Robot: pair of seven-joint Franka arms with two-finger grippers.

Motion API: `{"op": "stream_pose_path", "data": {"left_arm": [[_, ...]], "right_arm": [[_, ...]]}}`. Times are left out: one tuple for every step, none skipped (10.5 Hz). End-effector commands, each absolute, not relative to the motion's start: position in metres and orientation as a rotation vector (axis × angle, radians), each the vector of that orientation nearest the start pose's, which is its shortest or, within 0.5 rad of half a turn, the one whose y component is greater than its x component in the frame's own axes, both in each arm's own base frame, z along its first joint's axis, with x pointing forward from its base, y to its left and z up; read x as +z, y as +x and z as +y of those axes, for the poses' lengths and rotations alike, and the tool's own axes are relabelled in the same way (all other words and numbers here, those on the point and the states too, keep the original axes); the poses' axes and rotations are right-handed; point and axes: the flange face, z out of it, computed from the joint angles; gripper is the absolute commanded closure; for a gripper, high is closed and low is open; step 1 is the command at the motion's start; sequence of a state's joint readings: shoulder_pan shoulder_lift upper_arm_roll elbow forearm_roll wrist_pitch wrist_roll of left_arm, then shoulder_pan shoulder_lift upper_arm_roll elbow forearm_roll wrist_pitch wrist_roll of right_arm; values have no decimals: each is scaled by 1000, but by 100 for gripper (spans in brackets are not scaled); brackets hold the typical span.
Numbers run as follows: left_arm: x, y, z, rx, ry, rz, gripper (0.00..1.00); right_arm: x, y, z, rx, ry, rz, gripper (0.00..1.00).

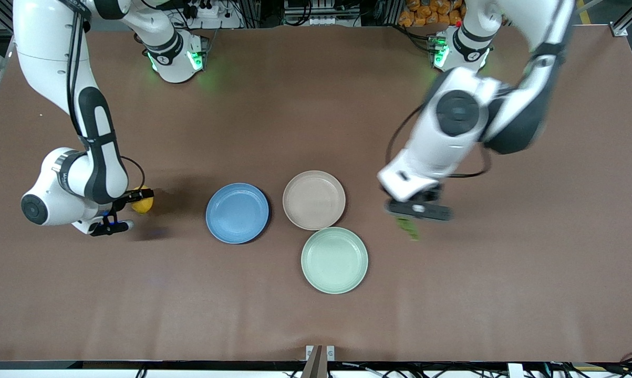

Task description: Pick lemon and lettuce from blue and beige plates

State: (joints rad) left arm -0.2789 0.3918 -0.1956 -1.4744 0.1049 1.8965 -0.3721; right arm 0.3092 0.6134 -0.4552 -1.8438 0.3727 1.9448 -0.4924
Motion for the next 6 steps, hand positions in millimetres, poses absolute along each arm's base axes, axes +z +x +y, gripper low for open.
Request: {"op": "stream_pose_path", "data": {"left_arm": [[437, 629, -222, 65, -3123, 145, 100], [414, 632, -193, 146, -3112, 112, 100], [397, 634, -178, 195, -3104, 79, 100], [387, 639, -160, 220, -3104, 29, 100], [370, 642, -154, 260, -3099, 6, 100], [353, 644, -151, 296, -3094, -8, 100]], "right_arm": [[203, 593, -52, 548, -2899, -188, 0], [214, 598, -50, 541, -2890, -201, 0], [235, 609, -45, 551, -2873, -220, 0], [261, 622, -45, 544, -2863, -241, 0], [297, 635, -48, 503, -2878, -263, 0], [331, 646, -54, 436, -2917, -293, 0]]}}
